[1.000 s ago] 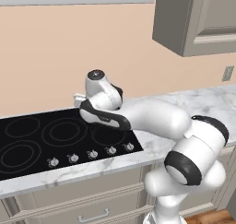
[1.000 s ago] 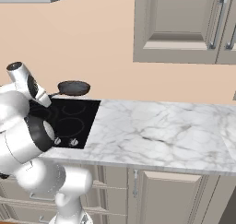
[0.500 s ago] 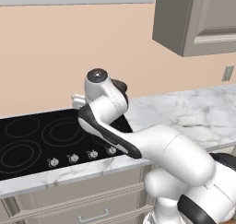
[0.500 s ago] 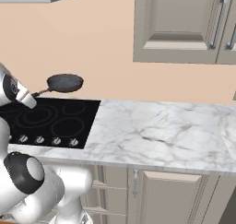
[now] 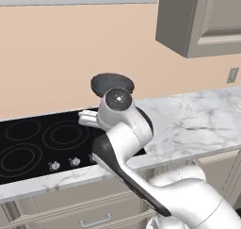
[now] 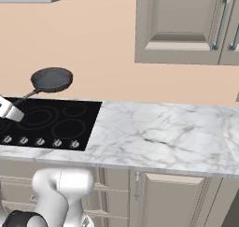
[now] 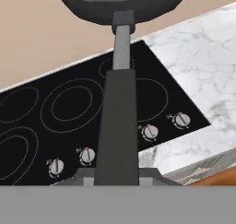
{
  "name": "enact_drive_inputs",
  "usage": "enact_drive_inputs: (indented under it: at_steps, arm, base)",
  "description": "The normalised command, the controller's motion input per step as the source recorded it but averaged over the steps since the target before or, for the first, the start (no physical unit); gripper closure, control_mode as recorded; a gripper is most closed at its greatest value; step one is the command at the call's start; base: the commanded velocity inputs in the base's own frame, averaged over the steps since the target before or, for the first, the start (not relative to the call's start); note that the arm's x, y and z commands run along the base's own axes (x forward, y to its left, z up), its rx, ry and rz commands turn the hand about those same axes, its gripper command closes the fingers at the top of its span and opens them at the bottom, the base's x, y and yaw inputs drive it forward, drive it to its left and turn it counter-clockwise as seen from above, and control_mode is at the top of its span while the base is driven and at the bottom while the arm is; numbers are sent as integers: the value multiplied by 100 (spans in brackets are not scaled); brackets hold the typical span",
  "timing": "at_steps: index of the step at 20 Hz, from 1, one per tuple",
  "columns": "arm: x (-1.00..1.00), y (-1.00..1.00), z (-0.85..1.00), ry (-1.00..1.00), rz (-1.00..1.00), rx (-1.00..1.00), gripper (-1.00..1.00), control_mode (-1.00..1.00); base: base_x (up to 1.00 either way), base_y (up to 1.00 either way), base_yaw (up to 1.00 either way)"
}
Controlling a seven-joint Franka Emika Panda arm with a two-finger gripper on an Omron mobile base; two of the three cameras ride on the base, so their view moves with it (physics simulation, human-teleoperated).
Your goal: Move the pot and pan from the stove into the sink.
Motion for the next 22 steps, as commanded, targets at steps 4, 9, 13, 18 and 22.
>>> enact_drive_inputs:
  at_steps: [4, 9, 13, 18, 22]
  arm:
    - [-100, -24, 30, -8, 7, 0, 100, -100]
    - [-100, -26, 31, -6, 6, 0, 100, -100]
    - [-100, -28, 29, -3, 4, 0, 100, -100]
    - [-72, -11, 9, -1, 1, -2, 100, -100]
    - [-2, 0, 1, -1, 0, 0, 100, -100]
  base:
    - [0, 0, 0]
    - [0, 0, 0]
    - [0, 0, 0]
    - [0, 0, 0]
    - [0, 0, 0]
